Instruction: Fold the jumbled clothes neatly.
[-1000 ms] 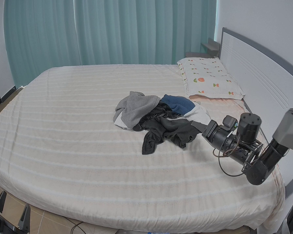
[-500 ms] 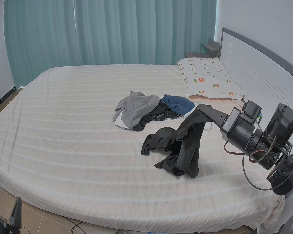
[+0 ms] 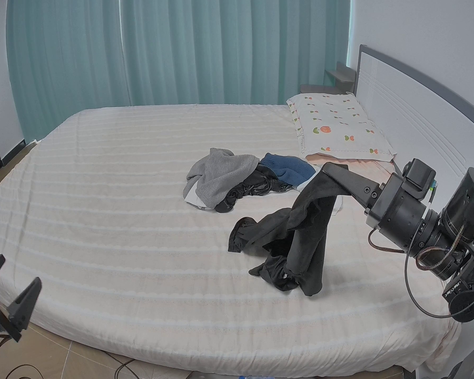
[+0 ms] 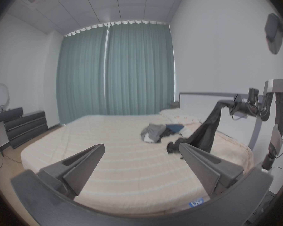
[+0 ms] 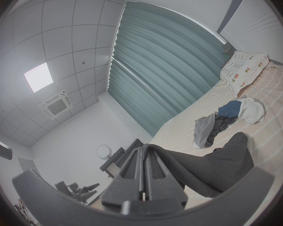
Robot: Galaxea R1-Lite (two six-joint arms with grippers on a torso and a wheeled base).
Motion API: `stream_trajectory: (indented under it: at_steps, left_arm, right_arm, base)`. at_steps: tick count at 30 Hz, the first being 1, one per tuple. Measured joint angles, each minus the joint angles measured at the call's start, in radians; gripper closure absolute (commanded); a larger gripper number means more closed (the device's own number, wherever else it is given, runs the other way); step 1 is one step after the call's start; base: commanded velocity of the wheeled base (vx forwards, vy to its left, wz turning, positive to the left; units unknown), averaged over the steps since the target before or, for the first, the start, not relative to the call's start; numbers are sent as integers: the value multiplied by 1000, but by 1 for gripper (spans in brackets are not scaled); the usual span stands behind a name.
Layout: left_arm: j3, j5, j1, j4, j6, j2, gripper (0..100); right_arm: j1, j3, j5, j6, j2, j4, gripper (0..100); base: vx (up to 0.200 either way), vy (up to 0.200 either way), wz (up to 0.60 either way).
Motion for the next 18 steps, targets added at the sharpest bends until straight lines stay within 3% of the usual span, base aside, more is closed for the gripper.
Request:
stream_trajectory:
  at_steps: [8, 18]
  left_arm:
    - [12, -17, -111, -108, -47, 344, 0]
    - [-22, 76, -316, -532, -236, 829, 0]
  right_arm:
    - [8, 5, 2, -8, -8, 0, 100]
    - [7, 5, 5, -10, -8, 6, 100]
  base:
    - [0, 0, 0]
    - [0, 0, 0]
